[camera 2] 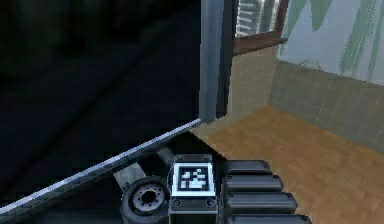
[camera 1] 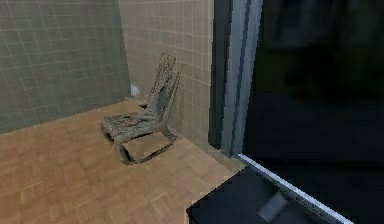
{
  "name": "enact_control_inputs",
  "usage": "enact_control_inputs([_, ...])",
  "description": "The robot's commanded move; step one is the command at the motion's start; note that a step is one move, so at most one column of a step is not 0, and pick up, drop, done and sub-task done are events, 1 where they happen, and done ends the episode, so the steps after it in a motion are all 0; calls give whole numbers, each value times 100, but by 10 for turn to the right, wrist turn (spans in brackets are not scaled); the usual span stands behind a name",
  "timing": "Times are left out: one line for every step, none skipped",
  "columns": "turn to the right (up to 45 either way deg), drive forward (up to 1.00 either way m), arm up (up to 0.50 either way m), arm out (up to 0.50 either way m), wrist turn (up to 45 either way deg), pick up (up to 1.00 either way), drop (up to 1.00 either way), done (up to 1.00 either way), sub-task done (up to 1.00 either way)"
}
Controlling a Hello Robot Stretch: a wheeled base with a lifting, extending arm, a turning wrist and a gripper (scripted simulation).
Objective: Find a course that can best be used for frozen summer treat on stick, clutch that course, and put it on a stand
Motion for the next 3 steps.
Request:
enact_control_inputs([90, 0, 0, 0, 0, 0, 0, 0, 0])
enact_control_inputs([-450, 0, 0, 0, 0, 0, 0, 0, 0])
enact_control_inputs([-360, 0, 0, 0, 0, 0, 0, 0, 0])
